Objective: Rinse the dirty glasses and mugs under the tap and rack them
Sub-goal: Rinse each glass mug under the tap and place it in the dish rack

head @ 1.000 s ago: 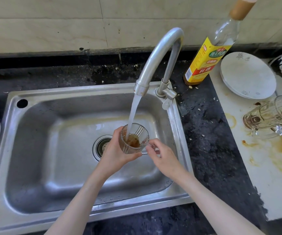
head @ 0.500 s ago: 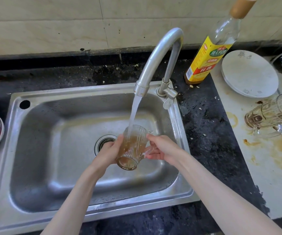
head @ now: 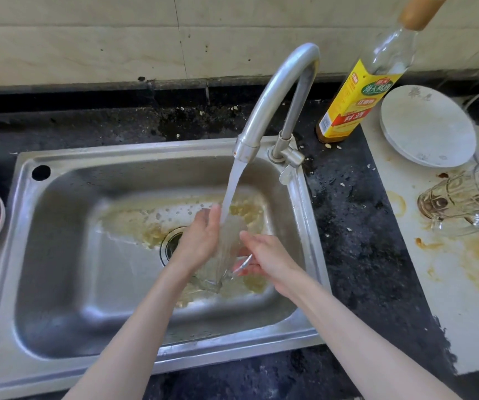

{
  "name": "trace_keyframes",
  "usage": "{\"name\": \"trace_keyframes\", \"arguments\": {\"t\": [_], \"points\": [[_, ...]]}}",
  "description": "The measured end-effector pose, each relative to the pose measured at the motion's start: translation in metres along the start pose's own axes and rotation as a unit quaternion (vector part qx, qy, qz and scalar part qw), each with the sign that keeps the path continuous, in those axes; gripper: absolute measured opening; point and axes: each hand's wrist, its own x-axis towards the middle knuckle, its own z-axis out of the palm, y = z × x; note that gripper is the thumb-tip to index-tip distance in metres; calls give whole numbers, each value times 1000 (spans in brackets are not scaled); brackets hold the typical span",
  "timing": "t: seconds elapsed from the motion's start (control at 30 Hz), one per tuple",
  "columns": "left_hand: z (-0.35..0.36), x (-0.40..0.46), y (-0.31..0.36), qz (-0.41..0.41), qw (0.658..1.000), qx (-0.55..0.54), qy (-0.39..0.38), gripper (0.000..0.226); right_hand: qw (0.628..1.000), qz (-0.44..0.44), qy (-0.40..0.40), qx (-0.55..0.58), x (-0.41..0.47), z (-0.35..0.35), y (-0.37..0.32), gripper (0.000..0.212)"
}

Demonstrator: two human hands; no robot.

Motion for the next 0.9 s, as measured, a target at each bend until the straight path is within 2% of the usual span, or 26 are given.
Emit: {"name": "trace_keyframes", "arguments": {"t": [0.13,0.27,0.33,0.4,0.47,0.57,0.63,0.7,0.9], "points": [[4,-2,2,-4,999,-53,5,44,998,-37,41,-4,1,0,-2,23],[12,-18,-13,35,999,-30,-15,40,994,-51,80,49,4,-2,-2,23],[14,-21,-20,31,997,-65,-30,46,993,-85,82,5,2,-4,0,23],[15,-16,-26,23,989,-142,-36,66,984,-137,68,-97,-3,-5,4,25],[12,-9,-29,6,974,-223,-47,80,973,-180,24,-145,-8,-6,8,22],[3,-1,-30,-53,950,-306,-39,83,959,-200,-39,-198,-10,-11,10,24],[1,-2,-31,-63,935,-346,-44,73,953,-204,-56,-217,-8,-16,12,27],[0,-5,-32,-43,934,-352,-54,65,953,-205,-64,-213,-9,-20,13,24],[0,-15,-27,31,948,-309,-66,67,946,-217,-70,-230,-11,-24,21,25]]}}
